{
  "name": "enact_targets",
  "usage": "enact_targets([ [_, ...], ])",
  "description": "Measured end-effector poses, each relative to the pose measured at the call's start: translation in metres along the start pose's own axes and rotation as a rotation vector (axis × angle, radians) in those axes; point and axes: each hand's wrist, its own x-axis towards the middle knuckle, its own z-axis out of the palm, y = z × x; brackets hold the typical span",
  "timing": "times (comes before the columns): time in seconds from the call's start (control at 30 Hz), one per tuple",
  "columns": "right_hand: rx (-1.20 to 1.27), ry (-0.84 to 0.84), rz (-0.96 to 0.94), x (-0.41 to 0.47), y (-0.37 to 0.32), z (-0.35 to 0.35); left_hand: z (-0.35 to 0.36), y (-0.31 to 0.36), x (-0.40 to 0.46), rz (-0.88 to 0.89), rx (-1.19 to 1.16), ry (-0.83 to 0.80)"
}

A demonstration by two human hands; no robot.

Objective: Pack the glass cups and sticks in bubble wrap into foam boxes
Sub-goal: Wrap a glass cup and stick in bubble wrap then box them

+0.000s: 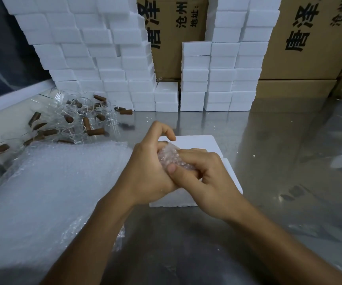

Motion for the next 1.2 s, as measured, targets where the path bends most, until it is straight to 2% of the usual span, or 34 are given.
enact_targets([
  [0.2, -0.027, -0.010, 0.023, 0.000, 0.002, -0.002, 0.007, 0.001, -0.003, 0.006, 0.014, -0.045],
  [0.37, 0.044, -0.072, 0.090, -0.001, 0.004, -0.005, 0.006, -0.003, -0.002, -0.063, -0.045, -0.033],
  [0.47, 0.072, 0.086, 0.097, -0.002, 0.004, -0.011, 0.007, -0.001, -0.002, -0.139, -0.087, 0.114],
  [0.57, -0.064, 0.155, 0.044, -0.001, 0.006, -0.019, 0.008, 0.005, -0.001, -0.277, -0.115, 0.274],
  [0.7, -0.251, 0.046, -0.016, -0.001, 0.008, -0.019, 0.010, 0.010, 0.001, -0.452, -0.313, 0.254],
  [0.83, -0.461, 0.000, -0.071, 0.002, 0.008, -0.015, 0.014, 0.015, 0.002, -0.520, -0.342, 0.228],
  [0.9, -0.364, -0.006, 0.034, 0.002, 0.007, -0.017, 0.011, 0.014, 0.001, -0.510, -0.401, 0.154],
  [1.03, 0.122, -0.011, 0.269, 0.003, 0.004, -0.029, 0.000, 0.014, -0.001, -0.447, -0.642, -0.072],
  [1.2, 0.326, 0.003, 0.432, 0.006, 0.005, -0.037, -0.005, 0.010, -0.001, -0.423, -0.743, -0.115],
])
